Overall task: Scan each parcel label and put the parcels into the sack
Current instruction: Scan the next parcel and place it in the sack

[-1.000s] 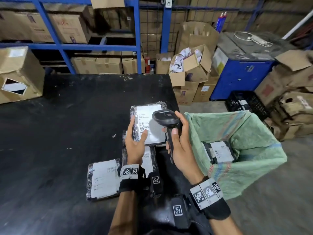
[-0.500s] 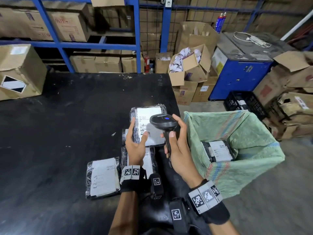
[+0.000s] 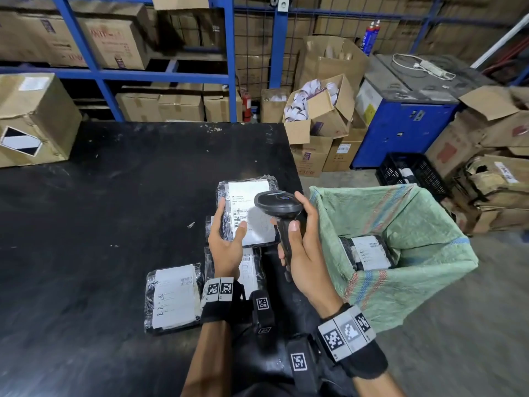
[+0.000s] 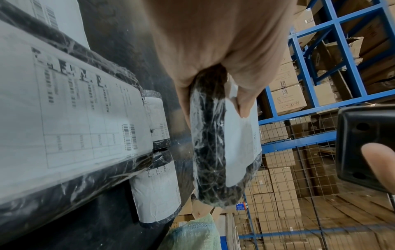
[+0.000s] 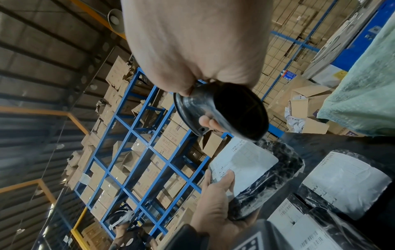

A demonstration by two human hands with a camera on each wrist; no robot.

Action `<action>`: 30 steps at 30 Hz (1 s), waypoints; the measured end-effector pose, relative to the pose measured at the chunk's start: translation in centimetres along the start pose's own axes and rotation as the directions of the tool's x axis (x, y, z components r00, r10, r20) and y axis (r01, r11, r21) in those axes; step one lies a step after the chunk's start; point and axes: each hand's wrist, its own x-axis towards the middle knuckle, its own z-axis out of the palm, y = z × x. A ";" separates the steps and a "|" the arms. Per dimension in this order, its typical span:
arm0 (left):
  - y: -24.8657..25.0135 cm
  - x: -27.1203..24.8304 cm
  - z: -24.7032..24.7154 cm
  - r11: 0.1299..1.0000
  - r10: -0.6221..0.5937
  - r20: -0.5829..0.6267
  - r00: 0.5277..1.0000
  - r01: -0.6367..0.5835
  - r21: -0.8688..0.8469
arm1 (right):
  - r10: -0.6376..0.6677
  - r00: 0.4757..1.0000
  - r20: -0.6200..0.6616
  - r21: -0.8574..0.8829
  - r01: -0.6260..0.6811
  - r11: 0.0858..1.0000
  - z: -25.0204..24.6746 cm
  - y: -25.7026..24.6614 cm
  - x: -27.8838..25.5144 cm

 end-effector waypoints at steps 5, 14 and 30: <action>0.0 0.0 -0.4 0.999 -0.034 -0.021 0.999 0.033 -0.026 | 0.003 0.999 -0.036 -0.029 -0.004 1.000 -0.4 1.4 0.2; -0.2 0.7 -2.0 0.998 -0.045 -0.081 0.996 0.041 -0.044 | 0.104 0.992 -0.077 -0.101 -0.112 0.989 -1.9 6.9 -0.4; -2.7 1.9 -3.3 0.998 -0.045 -0.063 0.997 0.042 -0.048 | 0.407 0.910 -0.077 -0.302 -0.411 0.860 -1.4 19.4 -2.9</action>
